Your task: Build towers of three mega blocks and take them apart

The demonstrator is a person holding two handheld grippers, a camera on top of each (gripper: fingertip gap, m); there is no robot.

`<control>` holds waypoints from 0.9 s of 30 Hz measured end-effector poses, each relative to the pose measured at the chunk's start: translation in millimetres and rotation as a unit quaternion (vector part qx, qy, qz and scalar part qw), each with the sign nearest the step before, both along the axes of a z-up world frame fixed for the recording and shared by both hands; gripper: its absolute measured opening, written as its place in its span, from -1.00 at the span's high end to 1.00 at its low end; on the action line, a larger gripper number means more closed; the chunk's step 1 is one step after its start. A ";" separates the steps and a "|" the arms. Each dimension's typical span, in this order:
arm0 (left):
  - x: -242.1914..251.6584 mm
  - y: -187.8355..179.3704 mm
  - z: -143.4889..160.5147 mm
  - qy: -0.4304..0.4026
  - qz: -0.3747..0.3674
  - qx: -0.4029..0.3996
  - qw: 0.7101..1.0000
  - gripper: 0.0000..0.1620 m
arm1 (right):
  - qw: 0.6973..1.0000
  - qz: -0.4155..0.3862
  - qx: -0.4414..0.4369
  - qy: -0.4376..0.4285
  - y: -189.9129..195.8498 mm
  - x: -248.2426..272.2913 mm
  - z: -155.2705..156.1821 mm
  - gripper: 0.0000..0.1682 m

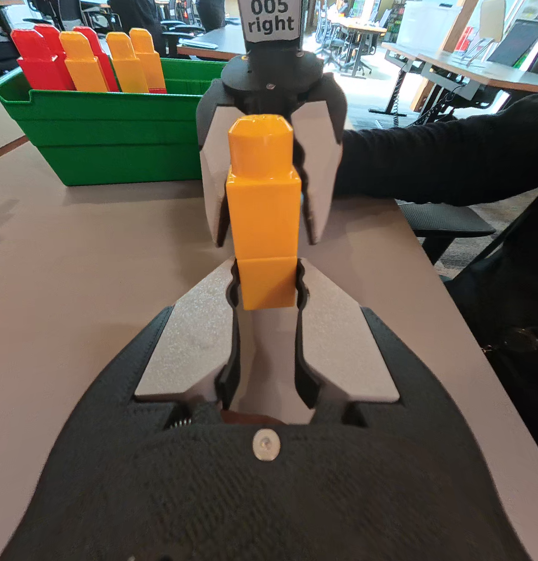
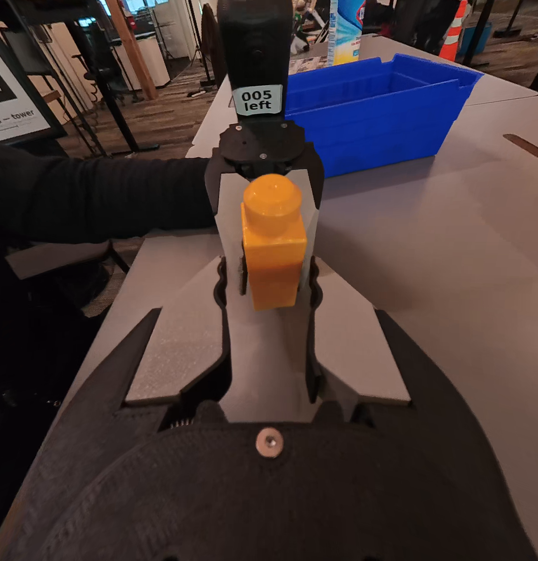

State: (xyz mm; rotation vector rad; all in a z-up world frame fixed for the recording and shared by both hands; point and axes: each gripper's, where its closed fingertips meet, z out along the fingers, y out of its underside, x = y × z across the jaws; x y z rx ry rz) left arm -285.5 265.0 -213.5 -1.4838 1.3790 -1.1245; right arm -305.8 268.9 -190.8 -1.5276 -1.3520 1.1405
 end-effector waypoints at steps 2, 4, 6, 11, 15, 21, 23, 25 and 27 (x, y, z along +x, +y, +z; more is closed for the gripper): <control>1.5 -1.2 -3.4 0.012 0.000 0.007 1.000 0.58 | 1.000 -0.004 -0.001 -0.007 0.9 -1.6 -5.5 0.60; 4.8 0.5 -7.4 0.026 0.013 0.014 0.999 0.58 | 1.000 -0.007 0.023 -0.014 1.7 -0.9 -6.2 0.61; 6.3 5.4 -9.3 0.032 0.031 0.013 0.999 0.46 | 1.000 -0.018 0.021 0.001 4.9 1.2 0.5 0.61; -1.8 24.5 -9.6 0.030 0.081 -0.019 0.996 0.08 | 0.997 -0.077 0.005 -0.016 35.0 20.6 -9.9 0.61; -10.8 36.0 -8.1 0.024 0.106 -0.029 0.994 0.07 | 0.994 -0.069 0.011 -0.084 43.9 28.4 -49.9 0.61; -14.6 39.8 -8.3 0.025 0.117 -0.029 0.992 0.08 | 0.989 -0.056 0.009 -0.134 41.9 30.3 -64.5 0.60; -14.5 38.7 -8.7 0.029 0.117 -0.019 0.993 0.08 | 0.988 -0.052 -0.006 -0.147 40.4 33.2 -69.8 0.58; -15.2 37.9 -7.7 0.037 0.120 -0.005 0.992 0.07 | 0.989 -0.057 0.002 -0.135 42.4 33.7 -65.6 0.48; -17.1 37.5 5.3 0.027 0.130 0.015 0.991 0.07 | 0.991 -0.066 0.013 -0.116 45.7 34.8 -59.6 0.43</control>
